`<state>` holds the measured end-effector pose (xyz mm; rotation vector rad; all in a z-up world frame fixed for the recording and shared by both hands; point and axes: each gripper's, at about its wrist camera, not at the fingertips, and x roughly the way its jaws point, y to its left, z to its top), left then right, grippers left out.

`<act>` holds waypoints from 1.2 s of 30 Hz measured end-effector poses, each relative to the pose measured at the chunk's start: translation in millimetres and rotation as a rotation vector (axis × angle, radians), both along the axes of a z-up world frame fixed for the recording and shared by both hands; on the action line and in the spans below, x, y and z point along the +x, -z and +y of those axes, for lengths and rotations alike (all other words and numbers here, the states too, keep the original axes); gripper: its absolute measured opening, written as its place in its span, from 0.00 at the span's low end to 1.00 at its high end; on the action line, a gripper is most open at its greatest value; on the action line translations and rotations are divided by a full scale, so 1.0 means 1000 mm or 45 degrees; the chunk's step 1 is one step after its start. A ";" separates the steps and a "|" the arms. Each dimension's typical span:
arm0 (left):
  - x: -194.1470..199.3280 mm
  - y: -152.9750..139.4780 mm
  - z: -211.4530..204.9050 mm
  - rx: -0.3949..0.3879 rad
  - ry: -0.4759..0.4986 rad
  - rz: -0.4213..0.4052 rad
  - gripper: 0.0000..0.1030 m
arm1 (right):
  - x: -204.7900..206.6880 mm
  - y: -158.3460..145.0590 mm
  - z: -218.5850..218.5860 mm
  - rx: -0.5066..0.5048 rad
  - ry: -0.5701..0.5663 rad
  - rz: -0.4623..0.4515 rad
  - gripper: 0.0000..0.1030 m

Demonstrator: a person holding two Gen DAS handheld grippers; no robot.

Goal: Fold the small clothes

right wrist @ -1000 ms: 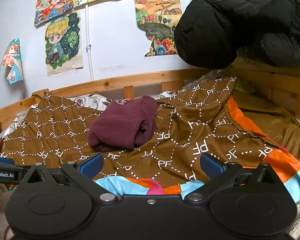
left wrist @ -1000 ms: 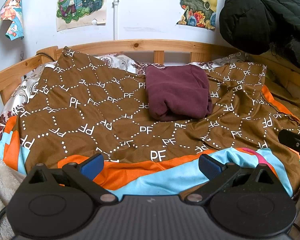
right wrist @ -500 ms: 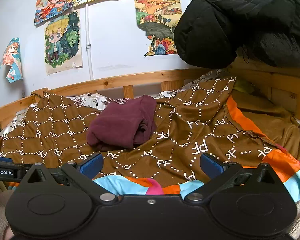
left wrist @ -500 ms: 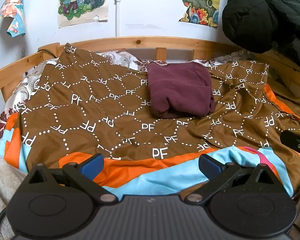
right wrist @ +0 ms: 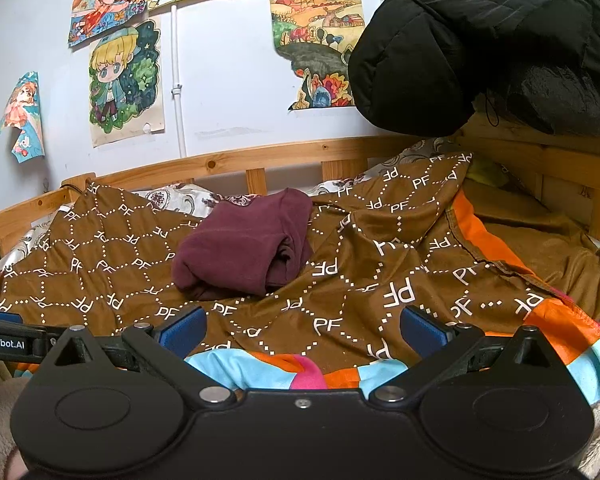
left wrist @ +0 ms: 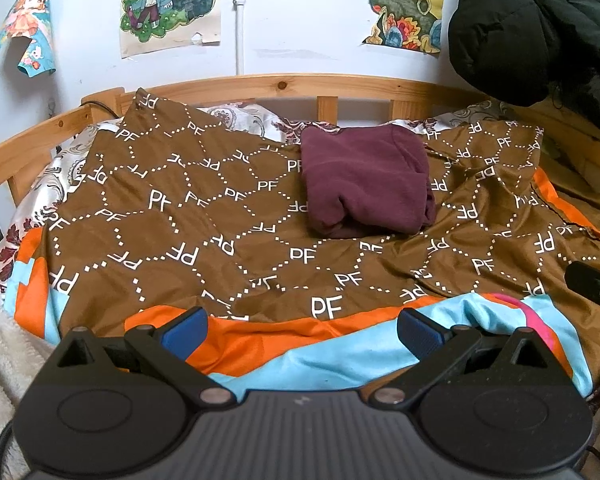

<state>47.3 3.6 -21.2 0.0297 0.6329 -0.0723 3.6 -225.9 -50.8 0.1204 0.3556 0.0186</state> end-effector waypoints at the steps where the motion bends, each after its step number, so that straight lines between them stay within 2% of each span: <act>1: 0.000 0.000 0.000 0.000 -0.002 0.000 0.99 | 0.000 0.000 0.000 0.000 0.000 0.000 0.99; 36: -0.003 -0.002 0.002 -0.002 0.017 -0.029 0.99 | 0.000 0.000 0.001 0.000 -0.001 0.000 0.99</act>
